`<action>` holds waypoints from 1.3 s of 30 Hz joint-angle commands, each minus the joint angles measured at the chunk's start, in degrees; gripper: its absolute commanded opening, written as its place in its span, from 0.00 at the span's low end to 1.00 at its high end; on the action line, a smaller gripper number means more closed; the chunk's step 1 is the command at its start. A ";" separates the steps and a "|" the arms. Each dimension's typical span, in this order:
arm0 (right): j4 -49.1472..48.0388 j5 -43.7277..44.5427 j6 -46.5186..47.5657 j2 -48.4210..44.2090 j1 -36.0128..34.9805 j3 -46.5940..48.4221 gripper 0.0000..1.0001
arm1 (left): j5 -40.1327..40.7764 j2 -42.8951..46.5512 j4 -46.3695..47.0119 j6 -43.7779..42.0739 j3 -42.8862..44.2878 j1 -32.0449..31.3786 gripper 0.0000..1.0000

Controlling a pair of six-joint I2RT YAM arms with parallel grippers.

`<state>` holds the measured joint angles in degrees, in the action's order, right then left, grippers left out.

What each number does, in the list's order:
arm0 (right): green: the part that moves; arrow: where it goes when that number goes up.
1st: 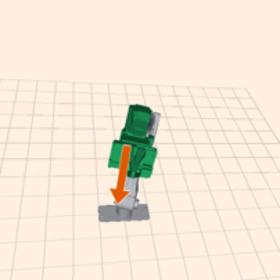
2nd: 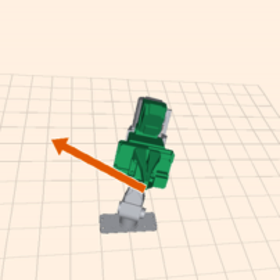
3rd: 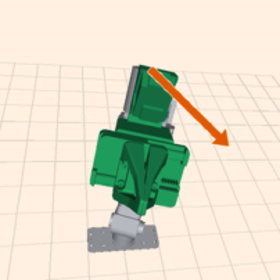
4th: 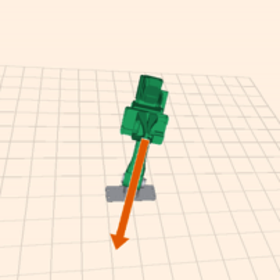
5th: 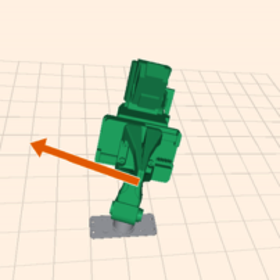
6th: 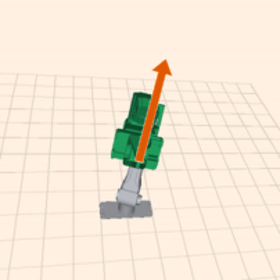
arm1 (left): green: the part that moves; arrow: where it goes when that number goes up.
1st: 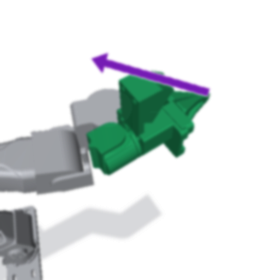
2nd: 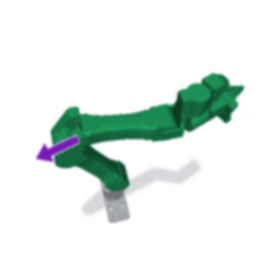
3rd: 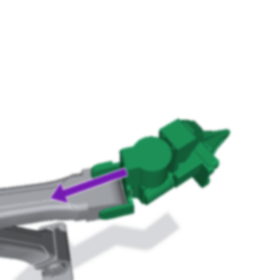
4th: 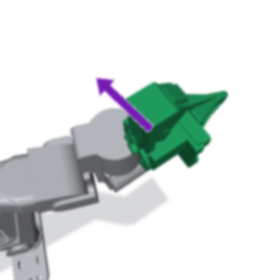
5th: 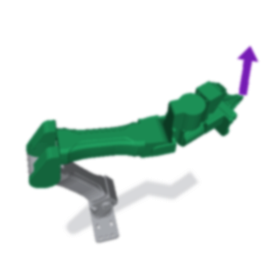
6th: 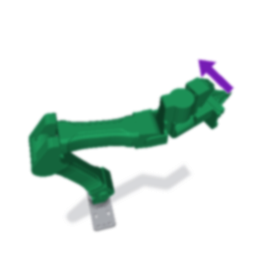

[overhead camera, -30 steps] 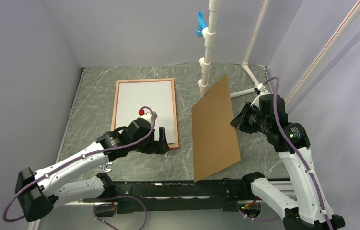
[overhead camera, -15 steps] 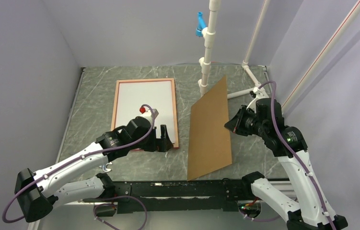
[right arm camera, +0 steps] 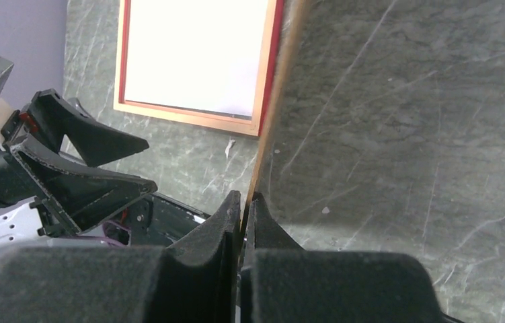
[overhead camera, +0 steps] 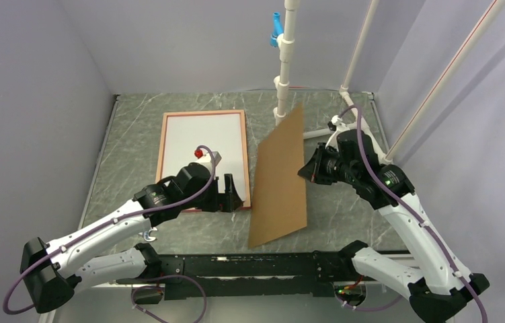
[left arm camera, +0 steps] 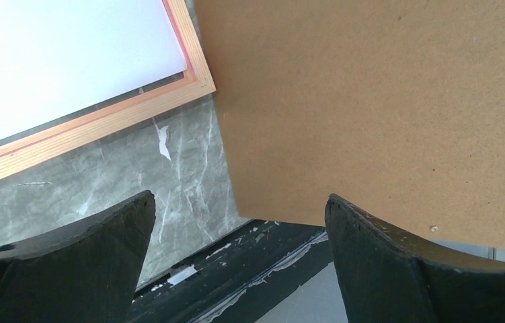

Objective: Put the photo into the frame

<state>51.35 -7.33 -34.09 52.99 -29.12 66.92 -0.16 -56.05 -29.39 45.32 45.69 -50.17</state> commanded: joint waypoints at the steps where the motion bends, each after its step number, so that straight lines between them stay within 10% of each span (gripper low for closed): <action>1: -4.87 -5.87 3.79 1.32 -1.91 2.91 0.00 | -0.01 1.84 1.63 0.19 1.84 0.83 0.99; 16: -1.76 -3.63 5.18 7.91 -4.13 10.97 0.00 | -1.03 3.02 1.00 -0.01 2.83 2.79 0.99; 39: -12.63 -2.88 -0.54 20.68 -22.68 19.64 0.68 | -19.53 22.15 19.96 9.14 -6.02 19.33 1.00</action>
<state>45.78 -8.16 -33.04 75.57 -51.44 86.94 -12.91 -38.17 -18.90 50.00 42.46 -33.89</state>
